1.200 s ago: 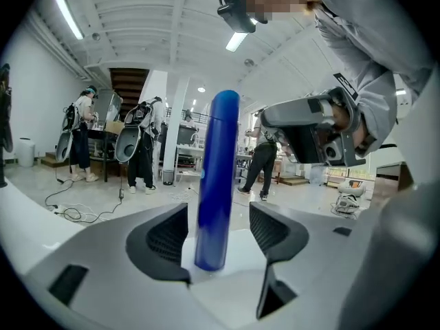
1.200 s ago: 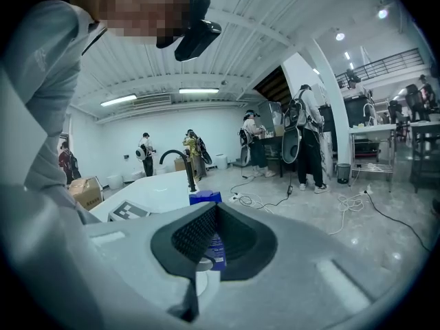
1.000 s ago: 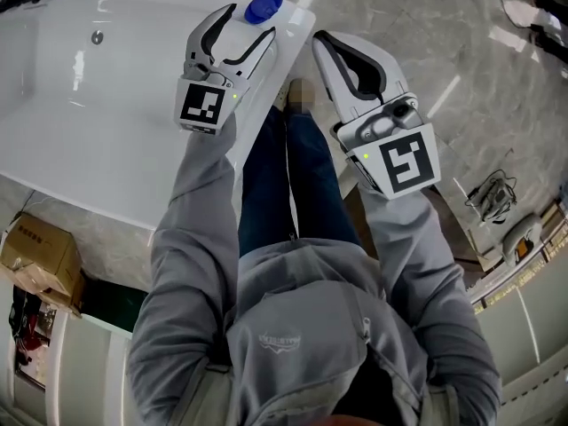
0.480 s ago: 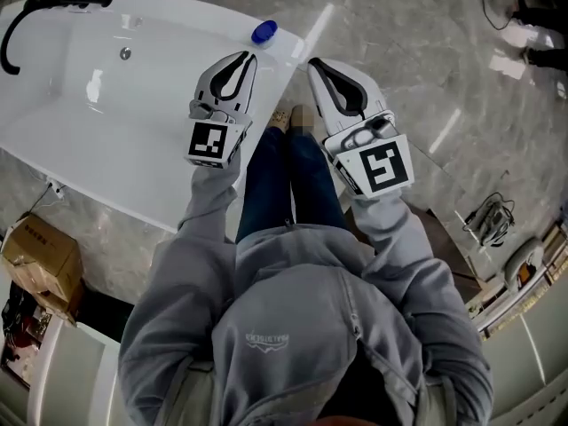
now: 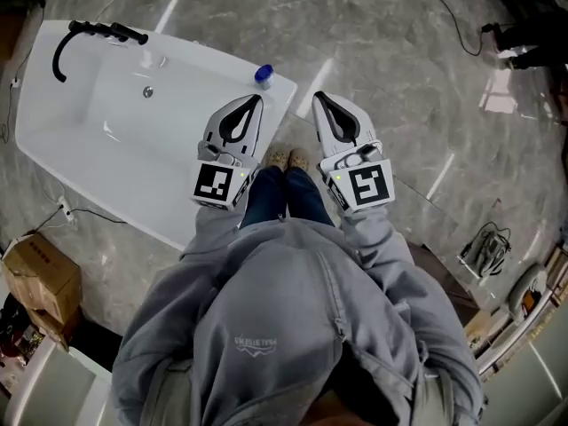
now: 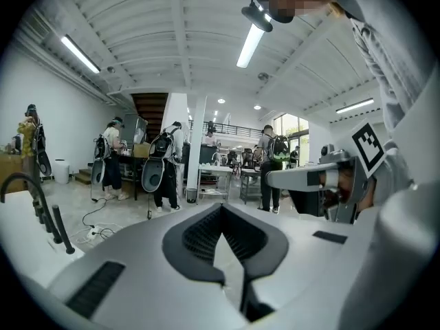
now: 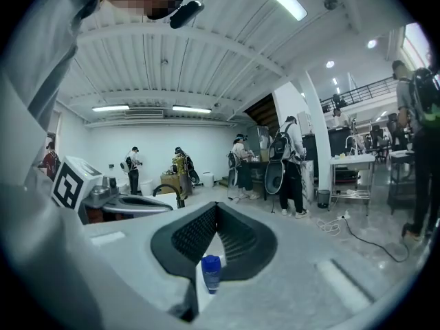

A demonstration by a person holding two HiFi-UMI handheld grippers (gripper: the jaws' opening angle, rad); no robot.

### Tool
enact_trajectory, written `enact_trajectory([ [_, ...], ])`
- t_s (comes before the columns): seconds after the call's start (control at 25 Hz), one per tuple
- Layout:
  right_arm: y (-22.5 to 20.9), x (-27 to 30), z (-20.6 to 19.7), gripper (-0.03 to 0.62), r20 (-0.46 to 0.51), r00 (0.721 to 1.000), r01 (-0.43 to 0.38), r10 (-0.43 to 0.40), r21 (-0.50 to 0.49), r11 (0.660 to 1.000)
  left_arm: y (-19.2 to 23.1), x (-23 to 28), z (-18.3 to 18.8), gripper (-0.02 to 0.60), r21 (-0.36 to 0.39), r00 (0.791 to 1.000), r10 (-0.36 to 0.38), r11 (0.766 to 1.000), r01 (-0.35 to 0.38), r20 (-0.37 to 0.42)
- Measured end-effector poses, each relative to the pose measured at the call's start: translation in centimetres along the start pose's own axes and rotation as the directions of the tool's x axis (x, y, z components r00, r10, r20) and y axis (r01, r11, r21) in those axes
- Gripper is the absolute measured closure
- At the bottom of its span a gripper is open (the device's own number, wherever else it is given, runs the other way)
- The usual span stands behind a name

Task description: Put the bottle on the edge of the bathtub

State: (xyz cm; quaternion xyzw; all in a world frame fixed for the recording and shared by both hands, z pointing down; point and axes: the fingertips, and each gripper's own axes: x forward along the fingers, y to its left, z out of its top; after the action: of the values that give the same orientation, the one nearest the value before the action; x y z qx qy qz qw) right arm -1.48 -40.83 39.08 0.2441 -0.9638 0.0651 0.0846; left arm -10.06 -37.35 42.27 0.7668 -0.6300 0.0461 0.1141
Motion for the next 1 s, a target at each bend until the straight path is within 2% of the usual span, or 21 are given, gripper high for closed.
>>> enact_trajectory([
  [0.24, 0.2, -2.9, 5.7, 0.591, 0.070, 0.996, 0.051, -0.049, -0.025, 0.998, -2.7, -1.5, 7.6, 0.575, 0.030, 0.997, -0.008, 1.000, 0.006, 0.073],
  [0.36, 0.0, -5.4, 7.6, 0.591, 0.100, 0.989, 0.107, -0.105, -0.012, 0.994, -4.6, -2.5, 10.3, 0.575, 0.054, 0.996, -0.012, 0.999, 0.007, 0.092],
  [0.52, -0.7, -7.8, 9.9, 0.591, 0.145, 0.974, 0.177, -0.174, -0.008, 0.984, -6.3, -3.4, 13.4, 0.575, 0.044, 0.991, 0.026, 0.999, -0.032, 0.134],
  [0.6, -0.7, -8.7, 10.9, 0.591, 0.162, 0.969, 0.194, -0.189, -0.018, 0.981, -6.9, -4.0, 14.5, 0.575, 0.035, 0.987, 0.046, 0.998, -0.051, 0.152],
  [0.76, -0.5, -10.2, 11.9, 0.591, 0.181, 0.961, 0.219, -0.210, -0.035, 0.975, -8.5, -4.8, 16.0, 0.575, 0.064, 0.982, 0.053, 0.996, -0.066, 0.182],
  [1.0, -0.3, -10.7, 11.7, 0.591, 0.180, 0.958, 0.232, -0.223, -0.030, 0.972, -9.6, -4.7, 15.7, 0.575, 0.063, 0.987, 0.023, 0.997, -0.033, 0.160],
])
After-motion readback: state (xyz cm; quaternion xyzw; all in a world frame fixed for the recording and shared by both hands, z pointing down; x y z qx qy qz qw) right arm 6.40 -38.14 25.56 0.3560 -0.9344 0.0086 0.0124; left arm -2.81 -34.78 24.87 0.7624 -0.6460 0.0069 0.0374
